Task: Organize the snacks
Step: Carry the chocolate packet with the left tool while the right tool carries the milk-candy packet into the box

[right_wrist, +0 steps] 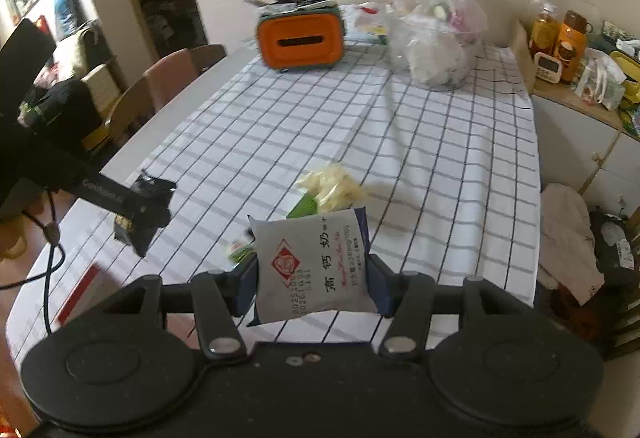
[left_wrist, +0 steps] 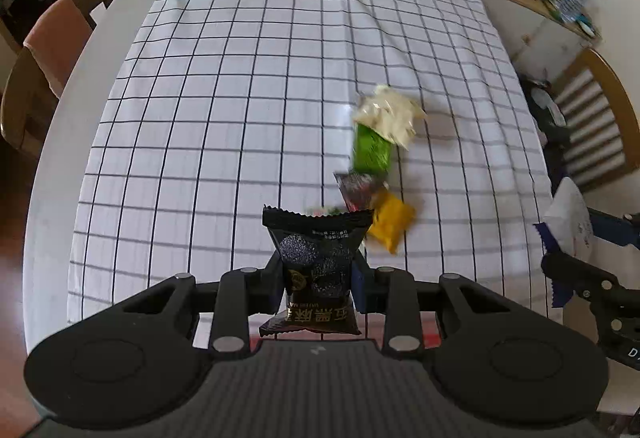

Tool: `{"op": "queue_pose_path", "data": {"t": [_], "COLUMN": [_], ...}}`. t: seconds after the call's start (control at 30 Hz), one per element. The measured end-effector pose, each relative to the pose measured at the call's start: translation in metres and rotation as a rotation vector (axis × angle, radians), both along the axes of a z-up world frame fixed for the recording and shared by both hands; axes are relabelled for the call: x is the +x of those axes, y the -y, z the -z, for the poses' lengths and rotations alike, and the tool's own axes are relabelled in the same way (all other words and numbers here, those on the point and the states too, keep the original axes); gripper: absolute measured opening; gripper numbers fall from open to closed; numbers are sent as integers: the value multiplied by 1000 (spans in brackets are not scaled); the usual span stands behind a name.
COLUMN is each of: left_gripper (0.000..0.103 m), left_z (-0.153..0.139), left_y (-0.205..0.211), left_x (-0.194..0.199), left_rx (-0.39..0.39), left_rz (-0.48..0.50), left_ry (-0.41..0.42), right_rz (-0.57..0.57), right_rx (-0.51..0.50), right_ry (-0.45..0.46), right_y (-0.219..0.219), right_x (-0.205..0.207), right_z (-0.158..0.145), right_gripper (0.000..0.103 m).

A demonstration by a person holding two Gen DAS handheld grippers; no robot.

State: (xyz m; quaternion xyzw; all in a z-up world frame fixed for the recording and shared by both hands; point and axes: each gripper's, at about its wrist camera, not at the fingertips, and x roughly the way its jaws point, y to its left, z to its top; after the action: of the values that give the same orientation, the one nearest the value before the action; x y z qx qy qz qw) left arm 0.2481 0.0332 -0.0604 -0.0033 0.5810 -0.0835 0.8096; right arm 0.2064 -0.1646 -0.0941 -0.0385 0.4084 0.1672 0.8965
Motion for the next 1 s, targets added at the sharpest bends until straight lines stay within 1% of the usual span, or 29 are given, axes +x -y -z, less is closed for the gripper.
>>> {"op": "queue_pose_path", "data": {"t": [0.13, 0.23, 0.33, 0.5, 0.6, 0.73, 0.87, 1.0], "left_gripper": [31, 31, 31, 31, 31, 31, 31, 31], "left_z": [-6, -4, 3, 20, 33, 53, 67, 81], "left_y": [5, 11, 16, 22, 23, 25, 28, 30], "left_x": [-25, -48, -66, -89, -99, -109, -116, -116], "left_rx": [-5, -4, -5, 11, 22, 42, 61, 68], "left_rz": [33, 65, 87, 100, 94, 76, 79, 68], "left_ry": [-5, -12, -29, -51, -68, -99, -115, -148], "right_rz": [-40, -88, -134, -176, -215, -256, -275, -281], "right_rx": [11, 8, -2, -18, -35, -84, -105, -116], "right_ry": [-19, -30, -46, -70, -89, -138, -187, -214], "right_y": [-8, -17, -27, -38, -47, -64, -76, -84], "right_x": [-26, -45, -63, -83, -94, -105, -115, -121], "right_z": [-2, -2, 3, 15, 26, 52, 75, 89], "right_gripper": [55, 55, 55, 55, 55, 55, 55, 55]}}
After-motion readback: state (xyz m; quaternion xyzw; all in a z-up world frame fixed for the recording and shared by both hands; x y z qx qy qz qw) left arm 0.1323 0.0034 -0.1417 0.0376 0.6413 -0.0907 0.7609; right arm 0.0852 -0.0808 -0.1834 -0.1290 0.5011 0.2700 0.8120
